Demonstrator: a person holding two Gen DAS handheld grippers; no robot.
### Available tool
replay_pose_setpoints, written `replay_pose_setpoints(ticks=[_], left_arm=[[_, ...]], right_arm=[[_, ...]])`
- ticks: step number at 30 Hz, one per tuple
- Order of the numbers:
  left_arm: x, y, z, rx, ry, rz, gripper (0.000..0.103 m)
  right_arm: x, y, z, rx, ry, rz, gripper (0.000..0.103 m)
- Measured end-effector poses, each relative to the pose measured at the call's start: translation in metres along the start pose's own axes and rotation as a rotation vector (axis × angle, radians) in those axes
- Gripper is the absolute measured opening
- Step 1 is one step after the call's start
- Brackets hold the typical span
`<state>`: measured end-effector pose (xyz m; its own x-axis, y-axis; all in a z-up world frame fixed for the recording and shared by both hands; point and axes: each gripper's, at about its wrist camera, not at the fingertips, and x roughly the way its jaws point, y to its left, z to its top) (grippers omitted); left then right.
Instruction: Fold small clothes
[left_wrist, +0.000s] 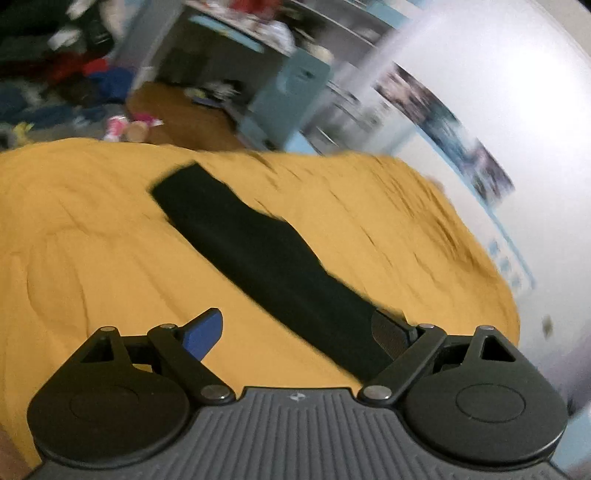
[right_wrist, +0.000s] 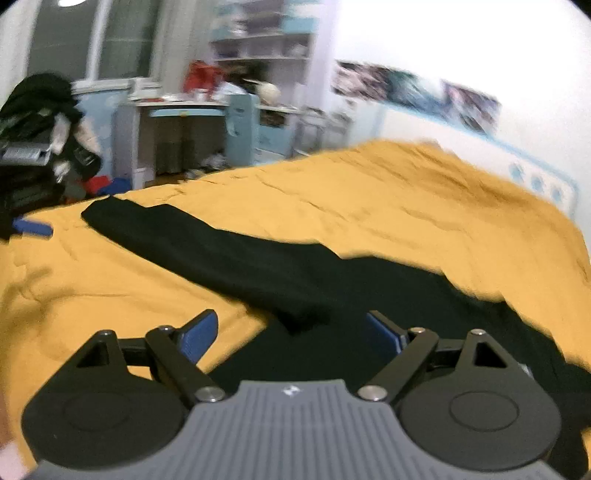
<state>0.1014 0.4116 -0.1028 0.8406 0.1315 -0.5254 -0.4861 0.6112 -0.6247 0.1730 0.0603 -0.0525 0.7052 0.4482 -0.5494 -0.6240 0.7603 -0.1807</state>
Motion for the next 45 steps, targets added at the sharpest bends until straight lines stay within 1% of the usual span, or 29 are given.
replay_pose_setpoints(ticks=[2, 5, 8, 10, 12, 13, 15, 16, 17, 18, 20, 22, 25, 27, 28, 31, 32, 35, 37, 38, 40, 42, 43, 45], left_arm=[[0.019, 0.025, 0.015, -0.095, -0.038, -0.018, 0.103], [0.047, 0.05, 0.031, -0.175, -0.075, 0.017, 0.103], [0.07, 0.071, 0.043, -0.244, -0.075, 0.032, 0.103], [0.08, 0.078, 0.047, -0.257, -0.089, 0.017, 0.103], [0.094, 0.084, 0.052, -0.289, -0.103, 0.0, 0.103], [0.098, 0.089, 0.053, -0.308, -0.097, -0.011, 0.103], [0.111, 0.101, 0.055, -0.373, -0.101, -0.031, 0.103], [0.112, 0.104, 0.055, -0.382, -0.109, -0.045, 0.097], [0.113, 0.105, 0.055, -0.385, -0.118, -0.047, 0.085], [0.114, 0.107, 0.055, -0.385, -0.128, -0.04, 0.077], [0.116, 0.112, 0.052, -0.398, -0.13, -0.036, 0.033], [0.117, 0.118, 0.052, -0.424, -0.132, -0.029, 0.018], [0.114, 0.115, 0.055, -0.408, -0.15, -0.037, 0.015], [0.11, 0.108, 0.058, -0.392, -0.166, -0.062, 0.014], [0.106, 0.102, 0.061, -0.391, -0.173, -0.09, 0.014], [0.098, 0.075, 0.072, -0.359, -0.185, -0.149, 0.014], [0.093, 0.059, 0.077, -0.333, -0.186, -0.173, 0.014], [0.084, 0.004, 0.084, -0.271, -0.179, -0.285, 0.014], [0.078, -0.043, 0.082, -0.214, -0.168, -0.362, 0.014], [0.076, -0.073, 0.079, -0.174, -0.156, -0.408, 0.014], [0.073, -0.129, 0.067, -0.107, -0.125, -0.497, 0.014], [0.074, -0.189, 0.045, -0.045, -0.075, -0.583, 0.014], [0.076, -0.225, 0.028, -0.007, -0.042, -0.628, 0.014], [0.081, -0.274, -0.006, 0.044, 0.021, -0.7, 0.014]], right_arm=[[0.028, 0.014, 0.007, -0.058, -0.009, -0.003, 0.081], [0.067, 0.036, 0.012, -0.182, -0.034, -0.024, 0.081], [0.103, 0.052, 0.013, -0.271, -0.007, -0.017, 0.081], [0.121, 0.057, 0.013, -0.289, 0.018, 0.007, 0.081], [0.131, 0.06, 0.011, -0.277, 0.032, 0.024, 0.081], [0.136, 0.061, 0.01, -0.268, 0.037, 0.03, 0.081], [0.141, 0.063, 0.01, -0.257, 0.038, 0.04, 0.081], [0.142, 0.064, 0.01, -0.257, 0.028, 0.041, 0.081], [0.146, 0.066, 0.01, -0.265, 0.018, 0.037, 0.081], [0.15, 0.067, 0.009, -0.278, 0.016, 0.037, 0.081], [0.157, 0.071, 0.009, -0.297, 0.031, 0.046, 0.081], [0.156, 0.071, 0.009, -0.283, 0.042, 0.058, 0.081], [0.152, 0.071, 0.007, -0.274, 0.052, 0.07, 0.081], [0.147, 0.069, 0.006, -0.277, 0.06, 0.063, 0.081], [0.143, 0.066, 0.005, -0.275, 0.064, 0.057, 0.081], [0.125, 0.047, 0.002, -0.235, 0.086, 0.046, 0.081], [0.117, 0.037, 0.0, -0.21, 0.094, 0.047, 0.081], [0.086, 0.0, -0.013, -0.132, 0.118, 0.026, 0.081], [0.065, -0.026, -0.025, -0.091, 0.128, -0.007, 0.081], [0.054, -0.039, -0.031, -0.073, 0.133, -0.027, 0.081], [0.031, -0.069, -0.047, -0.028, 0.144, -0.074, 0.081], [0.01, -0.097, -0.063, 0.023, 0.159, -0.113, 0.081], [-0.001, -0.111, -0.072, 0.05, 0.165, -0.129, 0.081], [-0.021, -0.138, -0.091, 0.11, 0.178, -0.163, 0.081]])
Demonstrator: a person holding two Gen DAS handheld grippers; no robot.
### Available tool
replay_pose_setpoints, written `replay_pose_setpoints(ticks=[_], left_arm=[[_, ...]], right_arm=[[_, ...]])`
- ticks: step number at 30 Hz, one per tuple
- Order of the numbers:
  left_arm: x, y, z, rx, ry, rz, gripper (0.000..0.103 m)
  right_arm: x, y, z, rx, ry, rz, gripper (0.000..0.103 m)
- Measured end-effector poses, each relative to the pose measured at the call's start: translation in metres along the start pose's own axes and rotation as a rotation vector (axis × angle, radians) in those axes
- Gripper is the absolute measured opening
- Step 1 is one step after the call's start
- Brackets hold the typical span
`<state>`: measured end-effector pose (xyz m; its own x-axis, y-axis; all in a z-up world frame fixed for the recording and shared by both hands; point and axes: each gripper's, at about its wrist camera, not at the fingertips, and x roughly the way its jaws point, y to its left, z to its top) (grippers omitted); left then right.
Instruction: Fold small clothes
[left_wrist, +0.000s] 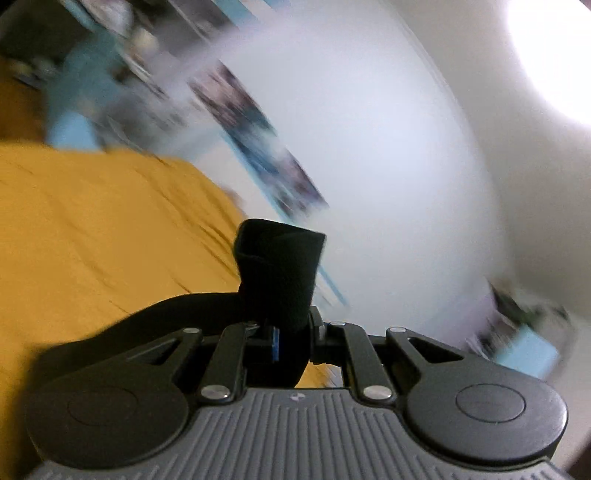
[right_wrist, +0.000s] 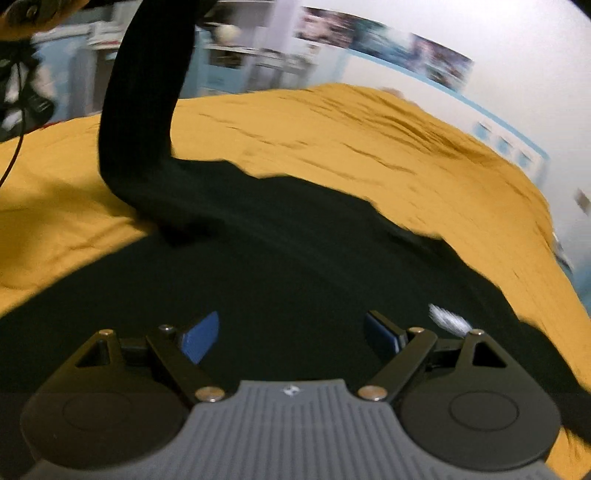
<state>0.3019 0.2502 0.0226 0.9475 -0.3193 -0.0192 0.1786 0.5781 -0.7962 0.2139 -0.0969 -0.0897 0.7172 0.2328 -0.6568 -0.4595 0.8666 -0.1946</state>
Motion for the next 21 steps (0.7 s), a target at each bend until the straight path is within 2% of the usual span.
replay_pose_setpoints(ticks=[3, 6, 9, 11, 13, 15, 16, 17, 19, 21], left_arm=[[0.062, -0.044, -0.067, 0.037, 0.133, -0.078, 0.014], [0.122, -0.059, -0.146, 0.051, 0.28, -0.09, 0.015], [0.177, -0.045, -0.23, 0.006, 0.484, -0.054, 0.023], [0.201, -0.035, -0.274, -0.043, 0.616, 0.01, 0.023], [0.206, -0.029, -0.279, -0.087, 0.663, -0.029, 0.023], [0.191, -0.034, -0.266, -0.047, 0.661, -0.081, 0.025], [0.18, -0.034, -0.253, -0.01, 0.649, -0.091, 0.032], [0.166, -0.033, -0.236, 0.035, 0.627, -0.085, 0.042], [0.134, -0.027, -0.21, 0.109, 0.585, -0.043, 0.053], [0.097, -0.016, -0.183, 0.176, 0.546, 0.038, 0.059]], right_arm=[[-0.013, -0.037, -0.024, 0.065, 0.028, -0.04, 0.081], [-0.025, -0.066, -0.046, 0.109, 0.049, -0.072, 0.081], [-0.033, -0.088, -0.067, 0.131, 0.079, -0.105, 0.082], [-0.033, -0.1, -0.077, 0.14, 0.105, -0.127, 0.082], [-0.031, -0.109, -0.084, 0.166, 0.124, -0.138, 0.082], [-0.029, -0.124, -0.087, 0.216, 0.126, -0.131, 0.082], [-0.027, -0.131, -0.086, 0.241, 0.117, -0.12, 0.082], [-0.025, -0.139, -0.084, 0.269, 0.101, -0.104, 0.082], [-0.018, -0.158, -0.08, 0.331, 0.067, -0.083, 0.082], [-0.006, -0.181, -0.074, 0.447, 0.039, -0.049, 0.082]])
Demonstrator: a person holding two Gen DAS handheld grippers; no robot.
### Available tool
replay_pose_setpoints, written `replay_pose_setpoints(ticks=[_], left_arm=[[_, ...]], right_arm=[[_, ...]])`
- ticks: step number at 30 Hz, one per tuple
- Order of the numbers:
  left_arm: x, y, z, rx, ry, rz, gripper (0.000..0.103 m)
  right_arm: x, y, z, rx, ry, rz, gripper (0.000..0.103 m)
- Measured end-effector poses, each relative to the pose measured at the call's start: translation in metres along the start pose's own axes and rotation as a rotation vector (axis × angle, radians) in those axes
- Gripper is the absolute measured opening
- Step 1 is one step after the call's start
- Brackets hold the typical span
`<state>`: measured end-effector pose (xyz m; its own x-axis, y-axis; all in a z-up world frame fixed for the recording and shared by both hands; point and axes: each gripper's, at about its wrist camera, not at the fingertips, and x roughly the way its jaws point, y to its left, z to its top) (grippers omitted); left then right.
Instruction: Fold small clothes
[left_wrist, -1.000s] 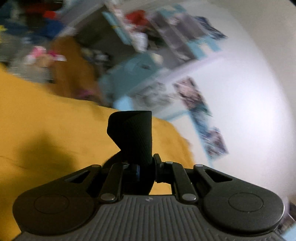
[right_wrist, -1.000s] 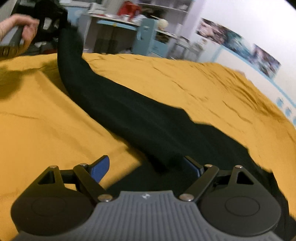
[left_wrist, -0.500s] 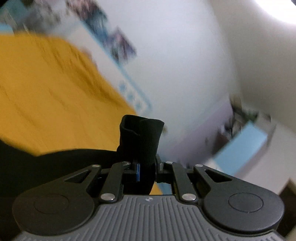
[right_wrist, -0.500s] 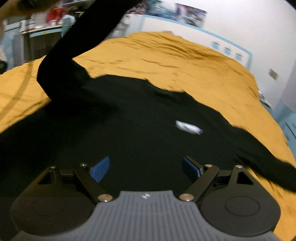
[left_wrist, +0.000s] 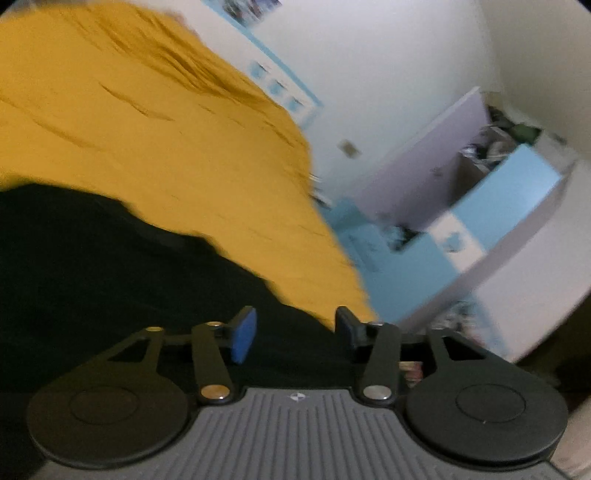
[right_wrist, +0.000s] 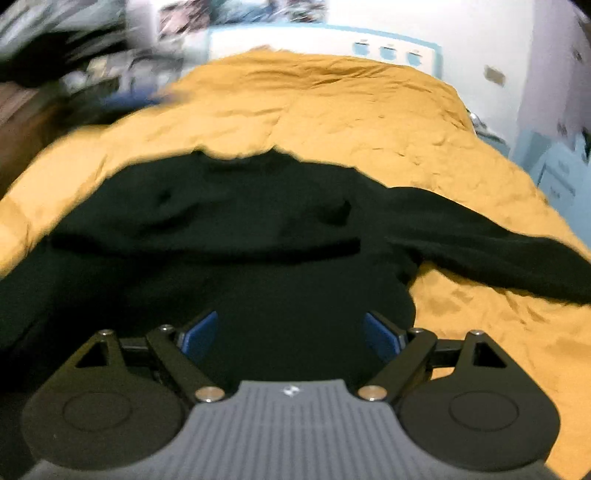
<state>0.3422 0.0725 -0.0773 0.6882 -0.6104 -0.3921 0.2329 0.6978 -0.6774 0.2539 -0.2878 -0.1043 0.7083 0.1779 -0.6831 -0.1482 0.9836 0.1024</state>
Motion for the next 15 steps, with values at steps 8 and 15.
replay_pose_setpoints(ticks=[8, 15], left_arm=[[-0.093, 0.121, -0.049, -0.397, -0.079, 0.185, 0.061], [-0.072, 0.182, -0.077, -0.673, -0.134, 0.15, 0.061]], right_arm=[[0.112, -0.064, 0.048, 0.599, 0.119, 0.173, 0.074], [0.163, -0.059, 0.05, 0.774, 0.147, 0.139, 0.078]])
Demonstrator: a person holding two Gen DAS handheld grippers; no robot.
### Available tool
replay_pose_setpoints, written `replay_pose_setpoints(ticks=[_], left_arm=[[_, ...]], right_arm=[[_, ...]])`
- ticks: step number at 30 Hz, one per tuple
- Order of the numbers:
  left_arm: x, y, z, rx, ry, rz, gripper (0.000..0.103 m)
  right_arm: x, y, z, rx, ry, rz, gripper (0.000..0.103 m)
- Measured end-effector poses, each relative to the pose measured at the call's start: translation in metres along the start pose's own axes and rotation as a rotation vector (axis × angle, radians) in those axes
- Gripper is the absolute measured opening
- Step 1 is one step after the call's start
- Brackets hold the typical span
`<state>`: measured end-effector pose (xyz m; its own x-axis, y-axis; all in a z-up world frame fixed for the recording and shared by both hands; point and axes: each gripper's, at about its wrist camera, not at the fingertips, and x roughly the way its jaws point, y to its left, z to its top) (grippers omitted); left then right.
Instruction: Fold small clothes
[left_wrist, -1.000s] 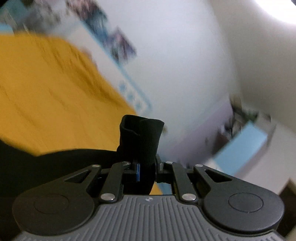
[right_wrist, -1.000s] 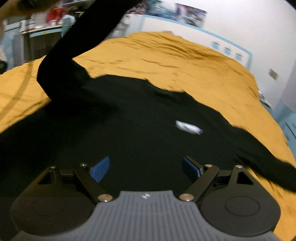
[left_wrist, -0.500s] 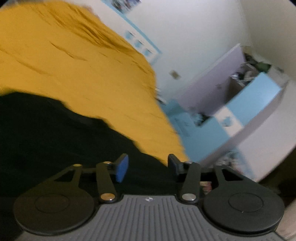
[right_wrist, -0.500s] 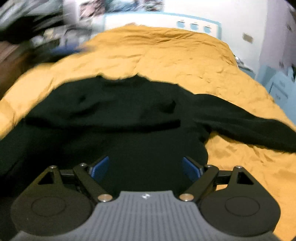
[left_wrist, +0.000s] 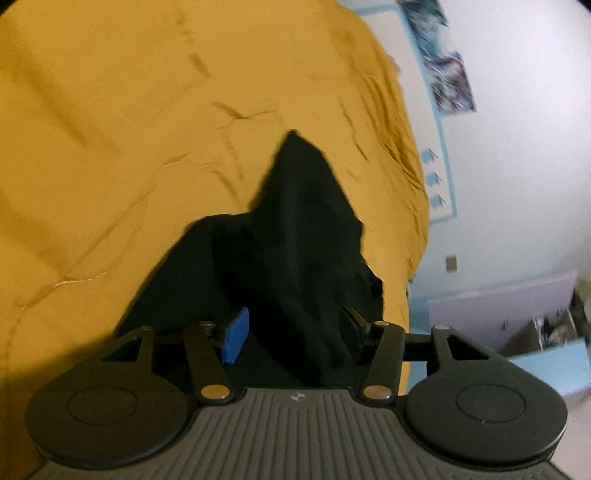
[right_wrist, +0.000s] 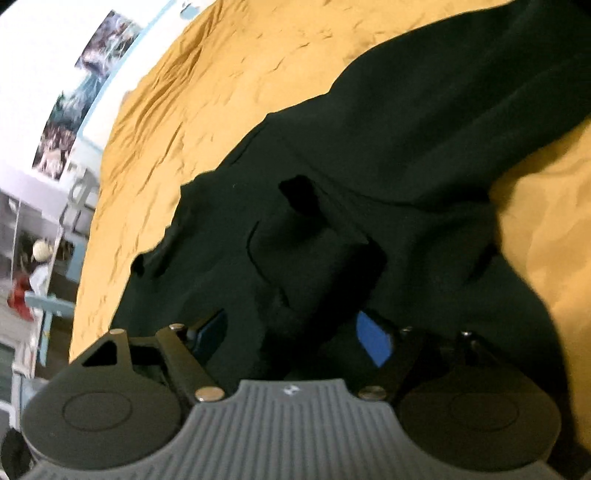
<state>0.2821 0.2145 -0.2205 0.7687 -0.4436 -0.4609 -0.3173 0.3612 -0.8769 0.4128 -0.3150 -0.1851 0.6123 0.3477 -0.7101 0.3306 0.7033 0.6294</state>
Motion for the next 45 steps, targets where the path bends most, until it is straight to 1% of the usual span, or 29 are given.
replay_pose_setpoints(ticks=[1, 3, 7, 9, 10, 11, 12, 13, 14, 15, 18, 20, 22, 23, 24, 25, 27, 29, 30, 31, 33, 35, 36, 38, 40, 41, 42, 43, 45], left_arm=[[-0.004, 0.01, 0.009, -0.015, -0.012, 0.01, 0.061], [0.005, 0.019, 0.015, -0.042, -0.063, 0.029, 0.061], [0.006, 0.029, 0.027, -0.091, -0.172, 0.021, 0.061], [0.011, 0.028, 0.029, -0.129, -0.197, 0.016, 0.061], [0.013, 0.029, 0.03, -0.141, -0.205, 0.0, 0.06], [0.015, 0.028, 0.03, -0.141, -0.216, -0.014, 0.058], [0.015, 0.025, 0.028, -0.136, -0.228, -0.017, 0.055], [0.012, 0.023, 0.025, -0.13, -0.246, -0.022, 0.037], [0.009, 0.02, 0.023, -0.108, -0.267, -0.033, 0.011], [0.002, 0.018, 0.021, -0.084, -0.289, -0.036, 0.008], [-0.016, 0.014, 0.015, -0.027, -0.339, -0.053, 0.008], [-0.017, 0.015, 0.012, -0.016, -0.336, -0.034, 0.008], [-0.01, 0.019, 0.011, -0.03, -0.318, 0.021, 0.008], [-0.008, 0.023, 0.01, -0.043, -0.311, 0.054, 0.006], [-0.006, 0.028, 0.01, -0.054, -0.305, 0.063, 0.006], [-0.005, 0.029, 0.011, -0.06, -0.298, 0.061, 0.007], [-0.01, 0.026, 0.013, -0.069, -0.277, 0.07, 0.008], [-0.019, 0.011, 0.017, -0.028, -0.26, 0.104, 0.008], [-0.024, 0.008, 0.016, -0.005, -0.25, 0.121, 0.008], [-0.031, 0.003, 0.014, 0.022, -0.236, 0.128, 0.008], [-0.044, -0.012, 0.008, 0.103, -0.218, 0.146, 0.008], [-0.05, -0.029, 0.002, 0.197, -0.208, 0.161, 0.008], [-0.049, -0.037, 0.0, 0.24, -0.203, 0.148, 0.01], [-0.041, -0.052, -0.002, 0.31, -0.187, 0.109, 0.018], [-0.028, -0.058, -0.004, 0.339, -0.154, 0.064, 0.022], [-0.019, -0.059, -0.004, 0.343, -0.137, 0.057, 0.023], [-0.01, -0.059, -0.003, 0.349, -0.12, 0.061, 0.023], [-0.002, -0.057, -0.003, 0.352, -0.114, 0.079, 0.023], [0.01, -0.051, -0.002, 0.364, -0.102, 0.117, 0.023]], right_arm=[[0.003, 0.0, 0.001, 0.011, -0.01, 0.006, 0.079], [0.009, 0.001, 0.004, 0.034, -0.022, 0.016, 0.079], [0.013, -0.002, 0.007, 0.05, -0.044, 0.026, 0.079], [0.015, -0.001, 0.008, 0.046, -0.061, 0.033, 0.079], [0.01, -0.003, 0.006, 0.043, -0.068, 0.032, 0.074], [0.011, -0.001, 0.007, 0.031, -0.074, 0.027, 0.066], [0.01, 0.001, 0.008, 0.014, -0.077, 0.011, 0.033], [0.008, 0.001, 0.008, 0.014, -0.075, -0.001, 0.006], [0.001, -0.001, 0.008, 0.027, -0.085, 0.012, 0.007], [-0.009, -0.001, 0.008, 0.032, -0.106, 0.04, 0.006], [-0.044, -0.003, 0.006, -0.006, -0.172, 0.086, 0.005], [-0.06, -0.01, 0.001, -0.032, -0.208, 0.067, 0.004], [-0.059, -0.026, -0.002, -0.014, -0.179, 0.028, 0.004], [-0.053, -0.035, -0.004, -0.004, -0.146, -0.012, 0.004], [-0.048, -0.044, -0.007, 0.016, -0.118, -0.056, 0.004], [-0.045, -0.052, -0.011, 0.038, -0.097, -0.061, 0.002], [-0.051, -0.059, -0.014, 0.055, -0.104, -0.033, 0.003], [-0.067, -0.051, -0.015, 0.035, -0.124, -0.076, 0.011], [-0.078, -0.045, -0.016, 0.019, -0.153, -0.098, 0.019], [-0.09, -0.037, -0.017, -0.008, -0.191, -0.107, 0.024], [-0.108, -0.022, -0.019, -0.072, -0.263, -0.091, 0.028], [-0.115, -0.006, -0.02, -0.147, -0.299, -0.058, 0.033], [-0.114, 0.003, -0.02, -0.191, -0.299, -0.035, 0.038], [-0.103, 0.021, -0.02, -0.261, -0.285, 0.007, 0.039], [-0.079, 0.034, -0.017, -0.292, -0.231, 0.06, 0.039], [-0.069, 0.036, -0.016, -0.292, -0.204, 0.072, 0.039], [-0.056, 0.036, -0.014, -0.285, -0.174, 0.061, 0.038], [-0.048, 0.034, -0.013, -0.27, -0.161, 0.026, 0.038], [-0.036, 0.023, -0.012, -0.263, -0.16, -0.05, 0.038]])
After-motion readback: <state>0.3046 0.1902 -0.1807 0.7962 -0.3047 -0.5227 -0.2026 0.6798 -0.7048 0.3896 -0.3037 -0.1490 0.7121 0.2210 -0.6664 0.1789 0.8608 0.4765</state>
